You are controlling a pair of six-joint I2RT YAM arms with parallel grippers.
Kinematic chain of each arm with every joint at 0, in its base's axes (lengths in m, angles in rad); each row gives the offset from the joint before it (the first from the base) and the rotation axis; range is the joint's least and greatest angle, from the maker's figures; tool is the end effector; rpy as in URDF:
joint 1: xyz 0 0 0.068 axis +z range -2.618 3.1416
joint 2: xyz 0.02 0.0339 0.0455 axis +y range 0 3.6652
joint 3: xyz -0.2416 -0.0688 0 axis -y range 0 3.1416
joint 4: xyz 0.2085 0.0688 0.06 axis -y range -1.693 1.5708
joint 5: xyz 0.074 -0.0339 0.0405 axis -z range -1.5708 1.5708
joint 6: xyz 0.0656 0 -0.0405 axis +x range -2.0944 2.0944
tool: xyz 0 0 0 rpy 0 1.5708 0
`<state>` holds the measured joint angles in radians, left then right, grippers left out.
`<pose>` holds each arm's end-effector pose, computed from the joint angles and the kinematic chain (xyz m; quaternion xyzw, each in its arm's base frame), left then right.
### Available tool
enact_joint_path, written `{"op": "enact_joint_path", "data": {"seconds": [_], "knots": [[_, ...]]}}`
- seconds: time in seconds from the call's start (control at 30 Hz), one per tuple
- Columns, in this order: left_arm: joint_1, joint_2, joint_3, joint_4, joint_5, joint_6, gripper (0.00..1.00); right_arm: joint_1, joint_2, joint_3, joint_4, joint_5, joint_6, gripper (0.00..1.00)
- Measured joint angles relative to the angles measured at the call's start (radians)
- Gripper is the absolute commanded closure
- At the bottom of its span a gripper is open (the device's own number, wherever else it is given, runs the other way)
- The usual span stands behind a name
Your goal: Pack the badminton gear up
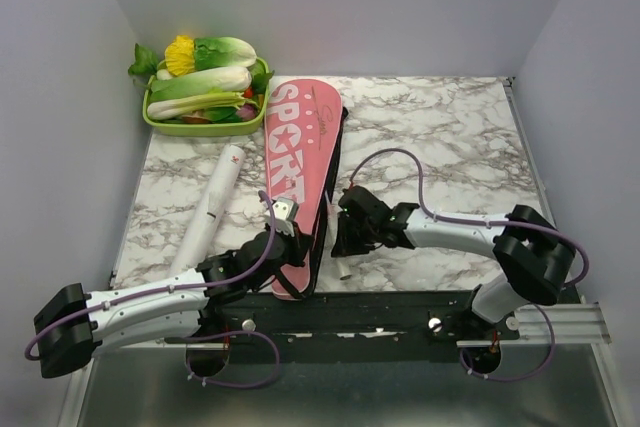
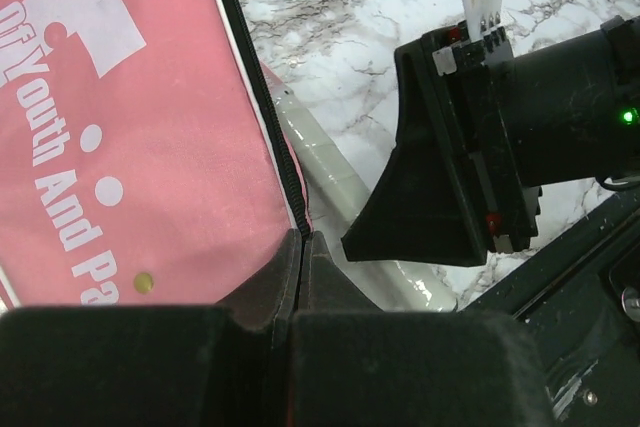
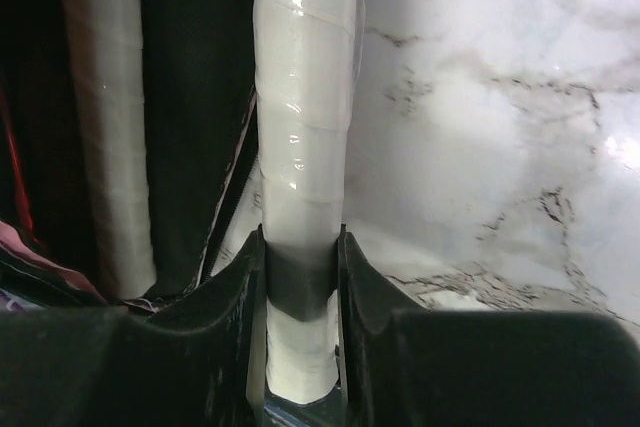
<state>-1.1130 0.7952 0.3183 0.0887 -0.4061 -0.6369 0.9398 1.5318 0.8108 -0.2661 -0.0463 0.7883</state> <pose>0.1063 -0.1571 0.1928 0.0825 0.8167 -0.3117 0.4785 0.1649 0.2309 0.1459 -0.0791 0.9542 0.2331 0.1699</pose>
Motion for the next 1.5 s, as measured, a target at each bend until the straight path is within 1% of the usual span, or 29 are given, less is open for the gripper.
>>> {"op": "enact_joint_path", "data": {"seconds": [0.13, 0.27, 0.3, 0.4, 0.47, 0.5, 0.57, 0.6, 0.7, 0.87, 1.03, 1.13, 1.17, 1.2, 1.3, 1.5], "knots": [[0.007, 0.002, -0.008, 0.014, -0.002, -0.002, 1.0, 0.01, 0.06, 0.071, -0.026, 0.001, 0.018, 0.92], [0.01, 0.012, -0.009, 0.027, -0.003, -0.003, 1.0, 0.016, 0.099, 0.093, -0.007, -0.023, 0.043, 0.84], [0.01, 0.015, -0.008, 0.028, -0.003, -0.003, 1.0, 0.016, 0.102, 0.093, 0.0, -0.029, 0.05, 0.76], [0.01, 0.018, -0.008, 0.031, -0.003, -0.003, 1.0, 0.019, 0.104, 0.088, 0.043, -0.055, 0.074, 0.63], [0.01, 0.018, -0.008, 0.036, -0.003, -0.003, 1.0, 0.023, 0.105, 0.075, 0.084, -0.068, 0.093, 0.58], [0.01, 0.018, -0.008, 0.038, -0.003, -0.003, 1.0, 0.024, 0.105, 0.069, 0.103, -0.075, 0.101, 0.52], [0.01, 0.018, -0.008, 0.038, -0.002, -0.003, 1.0, 0.029, 0.106, 0.065, 0.142, -0.087, 0.108, 0.46], [0.009, 0.018, -0.008, 0.037, 0.002, -0.003, 1.0, 0.031, 0.108, 0.065, 0.171, -0.089, 0.111, 0.41], [0.008, 0.018, -0.008, 0.036, -0.001, 0.0, 1.0, 0.029, 0.108, 0.064, 0.195, -0.086, 0.109, 0.35], [0.008, 0.018, -0.008, 0.035, -0.001, 0.0, 1.0, 0.025, 0.1, 0.06, 0.182, -0.066, 0.101, 0.34], [0.006, 0.013, -0.008, 0.035, 0.005, -0.001, 1.0, 0.028, 0.02, 0.032, 0.154, -0.021, 0.101, 0.37], [0.006, 0.005, -0.008, 0.033, 0.007, 0.0, 1.0, 0.028, -0.045, -0.003, 0.154, -0.007, 0.102, 0.44], [0.005, 0.003, -0.008, 0.031, 0.007, 0.0, 1.0, 0.028, -0.063, -0.019, 0.159, -0.006, 0.103, 0.47], [0.005, 0.0, -0.008, 0.028, 0.008, 0.0, 1.0, 0.028, -0.084, -0.043, 0.162, -0.007, 0.106, 0.53], [0.005, -0.007, -0.008, 0.018, 0.01, 0.0, 1.0, 0.028, -0.13, -0.112, 0.18, -0.01, 0.119, 0.6], [0.005, -0.01, -0.008, 0.013, 0.015, 0.0, 1.0, 0.033, -0.148, -0.194, 0.266, -0.046, 0.14, 0.65]]}}
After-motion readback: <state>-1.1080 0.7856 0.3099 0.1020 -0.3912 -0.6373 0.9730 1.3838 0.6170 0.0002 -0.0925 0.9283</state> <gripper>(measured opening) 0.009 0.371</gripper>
